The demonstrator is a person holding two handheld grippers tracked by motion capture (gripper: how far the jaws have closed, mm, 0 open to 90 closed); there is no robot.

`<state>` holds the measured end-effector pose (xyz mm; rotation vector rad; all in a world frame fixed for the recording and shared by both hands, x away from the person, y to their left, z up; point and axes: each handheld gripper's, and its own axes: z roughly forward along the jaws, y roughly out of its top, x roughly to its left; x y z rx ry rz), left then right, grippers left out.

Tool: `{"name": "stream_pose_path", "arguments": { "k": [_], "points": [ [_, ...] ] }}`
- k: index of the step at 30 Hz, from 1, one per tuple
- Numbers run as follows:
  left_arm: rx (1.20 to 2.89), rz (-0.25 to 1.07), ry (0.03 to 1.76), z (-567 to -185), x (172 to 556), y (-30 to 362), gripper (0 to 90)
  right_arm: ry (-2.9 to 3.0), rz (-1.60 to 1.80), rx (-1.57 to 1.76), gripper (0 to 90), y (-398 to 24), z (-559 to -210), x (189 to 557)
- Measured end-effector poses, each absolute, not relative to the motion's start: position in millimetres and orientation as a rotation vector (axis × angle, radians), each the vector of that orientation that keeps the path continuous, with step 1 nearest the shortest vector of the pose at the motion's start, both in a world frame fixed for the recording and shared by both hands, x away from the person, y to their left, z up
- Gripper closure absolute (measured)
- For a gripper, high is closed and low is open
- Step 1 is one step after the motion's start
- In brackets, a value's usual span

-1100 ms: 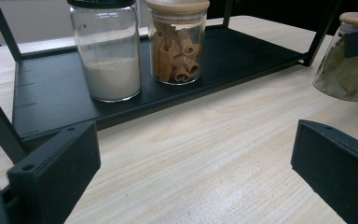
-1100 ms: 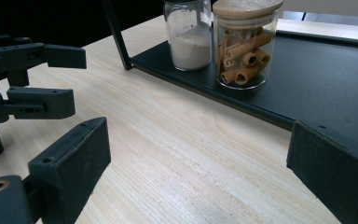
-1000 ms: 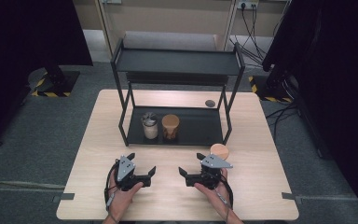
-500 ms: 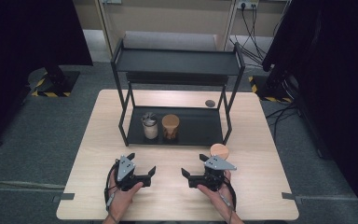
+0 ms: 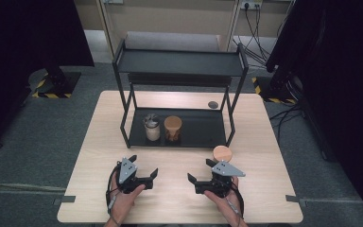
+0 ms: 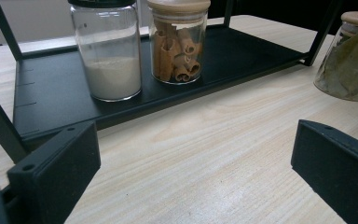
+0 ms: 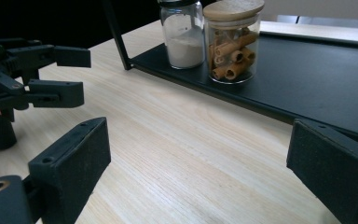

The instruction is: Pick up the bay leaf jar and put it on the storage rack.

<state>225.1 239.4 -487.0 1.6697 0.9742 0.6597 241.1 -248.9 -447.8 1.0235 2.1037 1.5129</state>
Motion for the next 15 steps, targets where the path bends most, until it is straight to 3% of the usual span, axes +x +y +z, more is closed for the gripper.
{"name": "stream_pose_path", "arguments": {
  "k": [15],
  "points": [
    [1.669,0.66,0.973,-487.1,225.0,239.6,0.9,2.096,1.516,1.049,6.7,-259.0,-450.2,231.2]
  ]
}}
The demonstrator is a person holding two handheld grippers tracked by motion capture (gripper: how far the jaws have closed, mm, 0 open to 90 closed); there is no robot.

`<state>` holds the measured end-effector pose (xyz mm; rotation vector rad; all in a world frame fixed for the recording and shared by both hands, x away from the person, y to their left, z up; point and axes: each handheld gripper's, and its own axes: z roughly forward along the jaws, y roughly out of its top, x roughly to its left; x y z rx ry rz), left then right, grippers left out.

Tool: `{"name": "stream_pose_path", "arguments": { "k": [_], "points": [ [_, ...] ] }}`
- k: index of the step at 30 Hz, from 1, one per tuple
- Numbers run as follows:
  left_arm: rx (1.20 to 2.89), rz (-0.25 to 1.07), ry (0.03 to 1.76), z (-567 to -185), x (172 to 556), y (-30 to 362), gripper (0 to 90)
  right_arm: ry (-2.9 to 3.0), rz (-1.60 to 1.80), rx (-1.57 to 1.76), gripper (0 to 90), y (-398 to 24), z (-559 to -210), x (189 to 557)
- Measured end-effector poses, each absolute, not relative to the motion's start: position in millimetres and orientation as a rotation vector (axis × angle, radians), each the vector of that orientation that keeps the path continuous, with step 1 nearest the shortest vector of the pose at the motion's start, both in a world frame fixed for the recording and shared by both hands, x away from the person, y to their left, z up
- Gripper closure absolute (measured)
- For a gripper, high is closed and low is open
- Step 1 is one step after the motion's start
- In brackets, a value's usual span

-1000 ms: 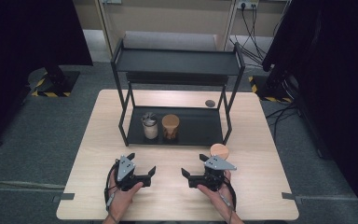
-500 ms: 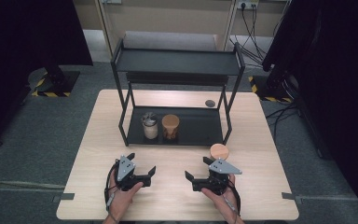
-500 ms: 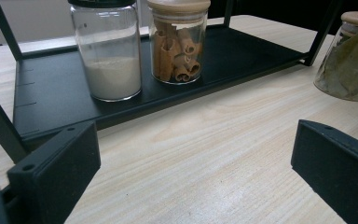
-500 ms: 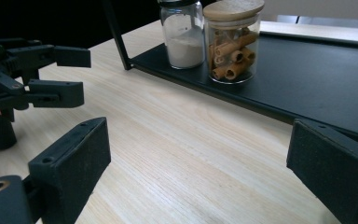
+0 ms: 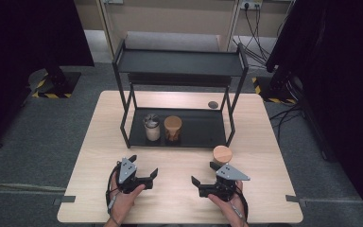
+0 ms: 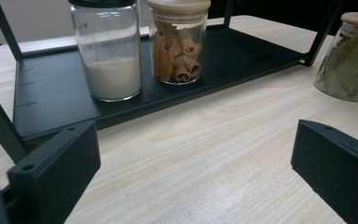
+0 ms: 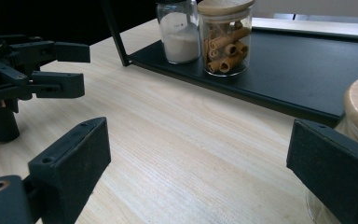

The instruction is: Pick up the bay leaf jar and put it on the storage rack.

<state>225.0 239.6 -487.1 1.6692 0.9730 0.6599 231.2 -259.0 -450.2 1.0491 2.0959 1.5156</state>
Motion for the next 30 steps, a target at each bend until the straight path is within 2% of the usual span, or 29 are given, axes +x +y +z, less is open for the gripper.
{"name": "stream_pose_path", "arguments": {
  "k": [30],
  "points": [
    [1.669,0.66,0.973,-487,225,239,0.9,2.074,1.499,1.097,6.7,-276,-455,217]
  ]
}}
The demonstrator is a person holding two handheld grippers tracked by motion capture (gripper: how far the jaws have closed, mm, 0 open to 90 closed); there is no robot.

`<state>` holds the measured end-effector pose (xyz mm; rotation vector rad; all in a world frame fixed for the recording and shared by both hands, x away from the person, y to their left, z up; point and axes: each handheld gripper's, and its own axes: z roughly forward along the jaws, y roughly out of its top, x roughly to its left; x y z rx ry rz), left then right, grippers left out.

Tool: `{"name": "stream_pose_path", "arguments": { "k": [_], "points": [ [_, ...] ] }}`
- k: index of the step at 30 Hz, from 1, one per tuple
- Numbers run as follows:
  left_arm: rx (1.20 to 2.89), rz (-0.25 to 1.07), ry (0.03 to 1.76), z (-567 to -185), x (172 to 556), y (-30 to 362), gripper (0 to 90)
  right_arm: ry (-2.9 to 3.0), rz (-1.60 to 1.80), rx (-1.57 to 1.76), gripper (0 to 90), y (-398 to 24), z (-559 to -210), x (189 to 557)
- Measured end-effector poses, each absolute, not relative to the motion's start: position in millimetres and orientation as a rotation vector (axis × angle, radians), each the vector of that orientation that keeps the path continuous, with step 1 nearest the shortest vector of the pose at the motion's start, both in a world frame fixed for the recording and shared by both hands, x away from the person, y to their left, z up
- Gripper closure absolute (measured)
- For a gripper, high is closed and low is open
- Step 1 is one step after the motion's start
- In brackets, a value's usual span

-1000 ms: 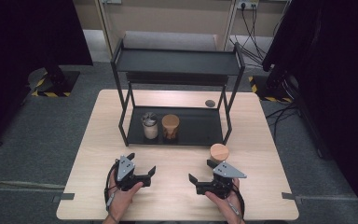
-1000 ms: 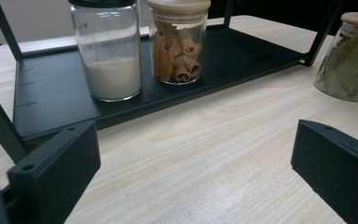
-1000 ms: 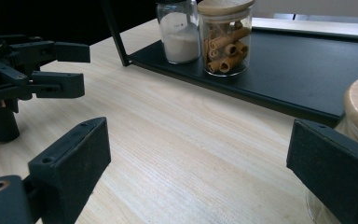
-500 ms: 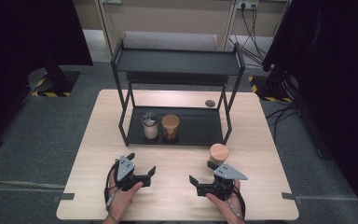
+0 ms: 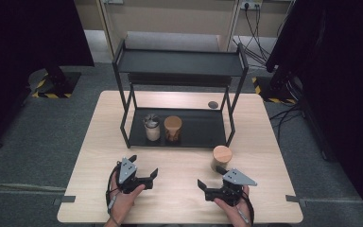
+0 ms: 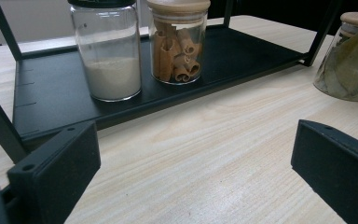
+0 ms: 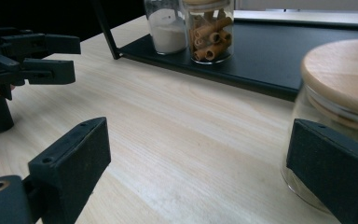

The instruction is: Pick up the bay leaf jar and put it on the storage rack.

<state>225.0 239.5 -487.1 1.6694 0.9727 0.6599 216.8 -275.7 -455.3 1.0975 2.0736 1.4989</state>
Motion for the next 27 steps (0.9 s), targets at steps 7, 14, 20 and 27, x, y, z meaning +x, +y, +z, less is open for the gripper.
{"name": "stream_pose_path", "arguments": {
  "k": [7,14,20,27],
  "points": [
    [1.672,0.661,0.973,-487,225,239,0.9,2.046,1.495,1.13,6.7,-287,-458,210],
    [1.672,0.66,0.974,-487,225,239,0.9,2.023,1.491,1.144,6.7,-291,-456,209],
    [1.672,0.66,0.974,-487,225,239,0.9,2.006,1.467,1.146,6.7,-291,-455,208],
    [1.671,0.659,0.974,-487,225,239,0.9,1.988,1.457,1.165,6.7,-294,-456,209]
  ]
}}
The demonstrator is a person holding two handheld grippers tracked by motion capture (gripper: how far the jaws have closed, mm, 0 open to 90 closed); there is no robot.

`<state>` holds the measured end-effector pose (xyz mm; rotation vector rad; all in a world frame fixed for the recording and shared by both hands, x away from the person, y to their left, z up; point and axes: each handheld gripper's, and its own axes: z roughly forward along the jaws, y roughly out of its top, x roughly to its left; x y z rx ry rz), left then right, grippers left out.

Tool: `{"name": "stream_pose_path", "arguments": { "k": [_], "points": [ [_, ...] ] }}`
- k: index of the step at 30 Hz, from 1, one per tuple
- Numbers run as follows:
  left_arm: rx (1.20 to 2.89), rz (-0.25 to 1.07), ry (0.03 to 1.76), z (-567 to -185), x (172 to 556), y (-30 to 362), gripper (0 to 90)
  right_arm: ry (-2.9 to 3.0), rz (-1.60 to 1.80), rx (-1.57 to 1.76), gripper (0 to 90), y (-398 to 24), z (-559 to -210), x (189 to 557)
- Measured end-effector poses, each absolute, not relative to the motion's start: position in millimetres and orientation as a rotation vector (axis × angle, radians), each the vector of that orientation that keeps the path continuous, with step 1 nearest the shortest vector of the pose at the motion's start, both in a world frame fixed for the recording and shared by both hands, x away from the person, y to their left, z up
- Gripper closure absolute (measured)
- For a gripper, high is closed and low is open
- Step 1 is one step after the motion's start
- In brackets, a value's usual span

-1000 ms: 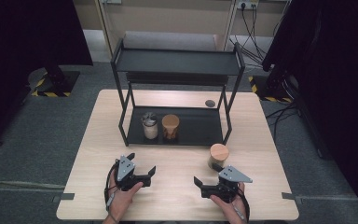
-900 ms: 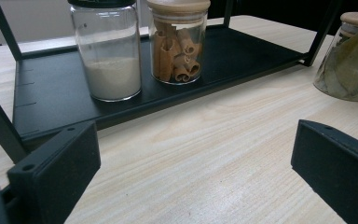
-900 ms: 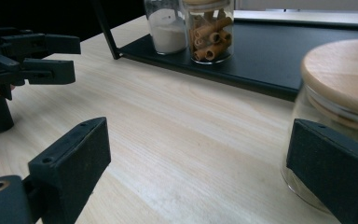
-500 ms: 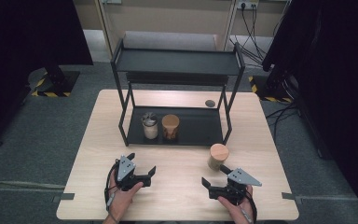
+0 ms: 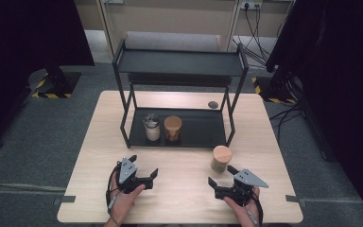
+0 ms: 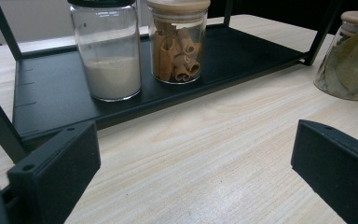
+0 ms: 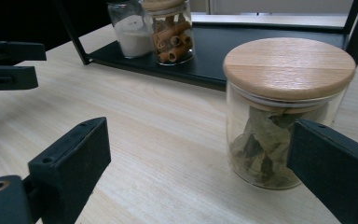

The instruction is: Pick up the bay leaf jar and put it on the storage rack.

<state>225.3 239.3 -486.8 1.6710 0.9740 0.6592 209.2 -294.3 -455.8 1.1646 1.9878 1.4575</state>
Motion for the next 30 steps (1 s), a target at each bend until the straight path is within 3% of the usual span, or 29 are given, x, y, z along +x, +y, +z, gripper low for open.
{"name": "stream_pose_path", "arguments": {
  "k": [30],
  "points": [
    [1.676,0.662,0.973,-486.4,225.3,238.4,0.9,1.926,1.416,1.215,6.7,-301.1,-456.2,214.9]
  ]
}}
